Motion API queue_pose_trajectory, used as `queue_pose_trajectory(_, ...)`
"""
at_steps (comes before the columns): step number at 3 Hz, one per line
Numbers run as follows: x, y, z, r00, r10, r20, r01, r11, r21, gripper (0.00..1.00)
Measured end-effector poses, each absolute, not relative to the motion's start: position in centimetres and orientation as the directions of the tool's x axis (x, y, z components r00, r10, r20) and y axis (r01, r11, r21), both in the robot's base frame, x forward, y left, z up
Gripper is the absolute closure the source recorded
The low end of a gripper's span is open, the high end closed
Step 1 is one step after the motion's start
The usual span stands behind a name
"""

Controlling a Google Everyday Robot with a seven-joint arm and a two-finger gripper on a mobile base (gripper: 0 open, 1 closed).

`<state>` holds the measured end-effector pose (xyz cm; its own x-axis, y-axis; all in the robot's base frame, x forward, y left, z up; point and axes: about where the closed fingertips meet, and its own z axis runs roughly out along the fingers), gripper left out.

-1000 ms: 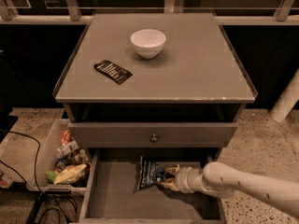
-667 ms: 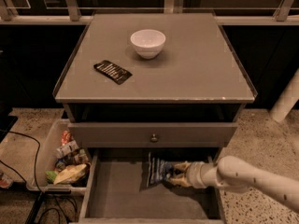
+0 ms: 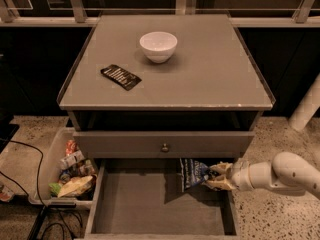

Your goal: Pick blue chip bag from middle drawer and place on counter

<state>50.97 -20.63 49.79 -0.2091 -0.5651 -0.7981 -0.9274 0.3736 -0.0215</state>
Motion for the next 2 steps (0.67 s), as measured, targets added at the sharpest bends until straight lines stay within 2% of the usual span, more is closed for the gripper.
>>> queue_pose_trajectory(2,45.1,-24.5,58.1,-0.102,-0.576,-0.811,-0.952,0.293,-0.088,1.00)
